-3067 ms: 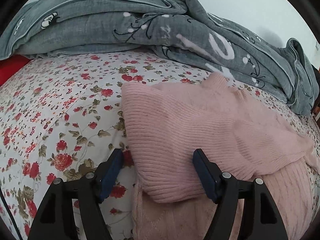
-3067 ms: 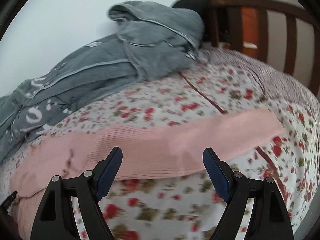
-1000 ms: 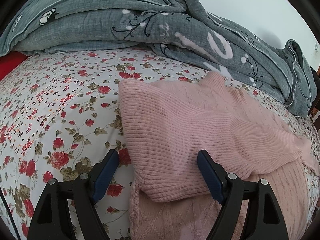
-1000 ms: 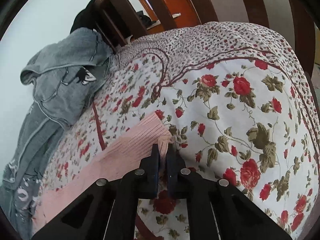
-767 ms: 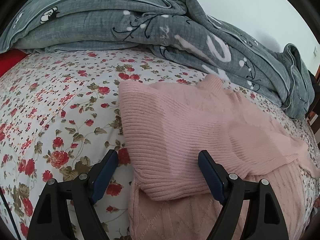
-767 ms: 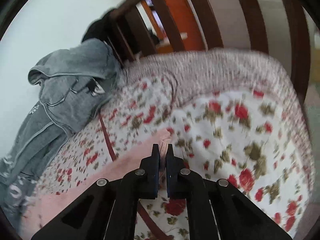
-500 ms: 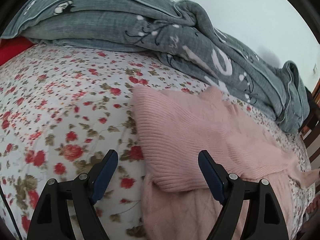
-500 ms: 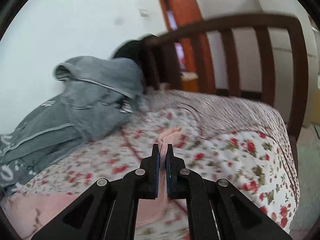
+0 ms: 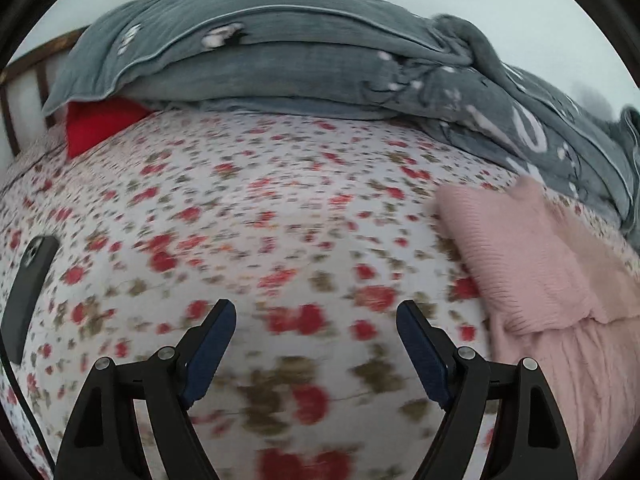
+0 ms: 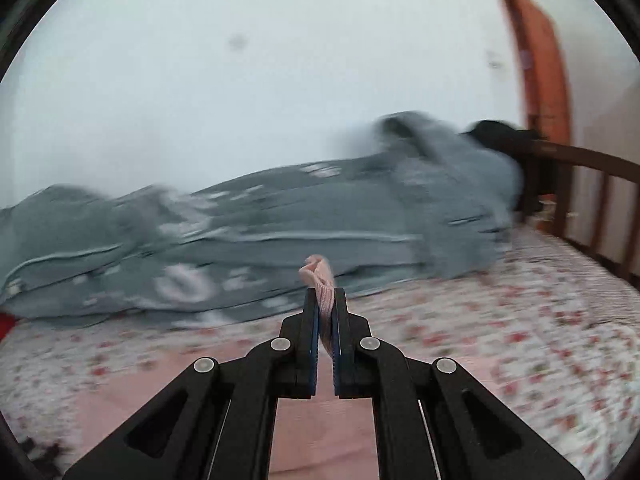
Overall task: Fold small clothes
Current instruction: 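Lift the sleeve with the right tool, fold it across the body, release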
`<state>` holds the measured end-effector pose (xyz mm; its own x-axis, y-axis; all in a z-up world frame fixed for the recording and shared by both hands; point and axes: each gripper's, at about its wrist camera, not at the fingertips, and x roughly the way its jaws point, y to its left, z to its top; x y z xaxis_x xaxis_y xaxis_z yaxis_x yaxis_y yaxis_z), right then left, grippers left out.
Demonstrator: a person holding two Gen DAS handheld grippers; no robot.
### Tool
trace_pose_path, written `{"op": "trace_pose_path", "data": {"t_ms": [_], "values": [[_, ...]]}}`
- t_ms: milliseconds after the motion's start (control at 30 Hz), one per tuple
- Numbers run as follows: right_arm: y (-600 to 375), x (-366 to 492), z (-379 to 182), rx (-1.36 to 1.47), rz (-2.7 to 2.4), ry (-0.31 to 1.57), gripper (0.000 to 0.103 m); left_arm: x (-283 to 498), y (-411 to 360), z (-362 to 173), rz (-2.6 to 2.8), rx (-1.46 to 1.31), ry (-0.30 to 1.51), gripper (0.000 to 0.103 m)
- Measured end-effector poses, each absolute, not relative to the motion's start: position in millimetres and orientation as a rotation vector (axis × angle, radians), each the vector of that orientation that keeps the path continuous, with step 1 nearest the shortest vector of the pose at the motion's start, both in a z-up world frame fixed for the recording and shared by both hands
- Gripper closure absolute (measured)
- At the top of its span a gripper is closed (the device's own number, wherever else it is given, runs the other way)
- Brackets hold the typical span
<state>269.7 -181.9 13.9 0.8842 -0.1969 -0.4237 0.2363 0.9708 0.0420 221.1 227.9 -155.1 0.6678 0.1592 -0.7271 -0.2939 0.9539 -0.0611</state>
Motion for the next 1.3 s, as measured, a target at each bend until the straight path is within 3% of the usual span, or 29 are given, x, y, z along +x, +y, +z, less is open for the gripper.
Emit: {"op": "trace_pose_path", "data": {"t_ms": [300,533,600,700,800,867,933,1100,1300], "values": [[21,303,-49,-0.002,0.133,0.654,0.098,215,275,-156,0.399,-0.202,0.786,0.022],[78,302,-106,-0.083,0.211,0.789,0.097,212,283,-154,0.371,-0.231,0.785,0.022],[82,302,-111,-0.085,0.23,0.819,0.093,212,280,-152,0.353,-0.241,0.776,0.022],[79,308,-123,-0.094,0.316,0.884,0.081,213,271,-150,0.318,-0.242,0.764,0.022],[58,303,-112,-0.017,0.389,0.913,0.079,216,261,-147,0.257,-0.251,0.762,0.022],[30,291,-90,0.077,0.421,0.842,0.054,216,254,-145,0.195,-0.284,0.746,0.022],[5,280,-71,0.095,0.408,0.764,0.044,219,246,-144,0.13,-0.325,0.736,0.022],[-77,265,-54,-0.011,0.218,0.673,0.044,232,215,-141,-0.053,-0.406,0.715,0.024],[-175,279,-84,-0.006,0.013,0.756,0.044,258,168,-143,-0.198,-0.441,0.722,0.042]]}}
